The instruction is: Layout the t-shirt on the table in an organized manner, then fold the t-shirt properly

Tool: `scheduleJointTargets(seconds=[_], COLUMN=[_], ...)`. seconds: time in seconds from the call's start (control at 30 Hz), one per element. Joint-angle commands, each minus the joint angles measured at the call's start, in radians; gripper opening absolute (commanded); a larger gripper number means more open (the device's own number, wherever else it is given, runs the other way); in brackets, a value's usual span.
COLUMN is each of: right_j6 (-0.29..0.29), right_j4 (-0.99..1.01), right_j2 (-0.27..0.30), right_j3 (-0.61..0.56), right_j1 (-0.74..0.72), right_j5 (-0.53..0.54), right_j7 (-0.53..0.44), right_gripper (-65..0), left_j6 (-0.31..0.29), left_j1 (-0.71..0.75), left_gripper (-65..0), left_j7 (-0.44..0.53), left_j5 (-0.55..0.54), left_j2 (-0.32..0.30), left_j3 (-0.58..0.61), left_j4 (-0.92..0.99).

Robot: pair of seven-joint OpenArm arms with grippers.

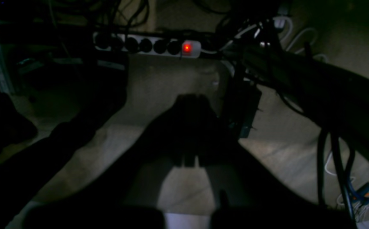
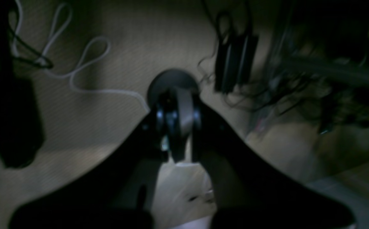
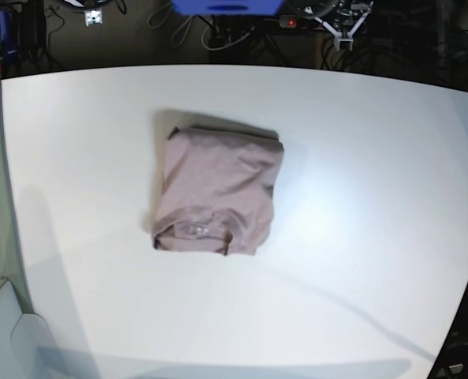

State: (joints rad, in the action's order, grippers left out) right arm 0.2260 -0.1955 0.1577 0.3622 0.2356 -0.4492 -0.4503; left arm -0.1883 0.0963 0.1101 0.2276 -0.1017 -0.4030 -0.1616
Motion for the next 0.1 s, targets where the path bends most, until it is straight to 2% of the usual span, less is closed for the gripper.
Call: scheduleJointTargets(seconds=[0.0, 0.07], right_j6=[0.023, 0.023], right_j4=[0.0, 0.008], right_j2=[0.012, -0.007], right_j3=[-0.01, -0.035], right_j1=[0.014, 0.012], right_j5=[0.003, 0.003], right_j7=[-0.006, 0.002], right_gripper=[-62.9, -62.9], left_j6=[0.003, 0.003], left_j1=[0.001, -0.013], left_gripper=[-65.0, -65.0], left_j7=[0.006, 0.006], left_j5=[-0.003, -0.001], left_j2=[-0.002, -0.002], left_j3=[0.0, 0.0], left_j4=[-0.002, -0.002])
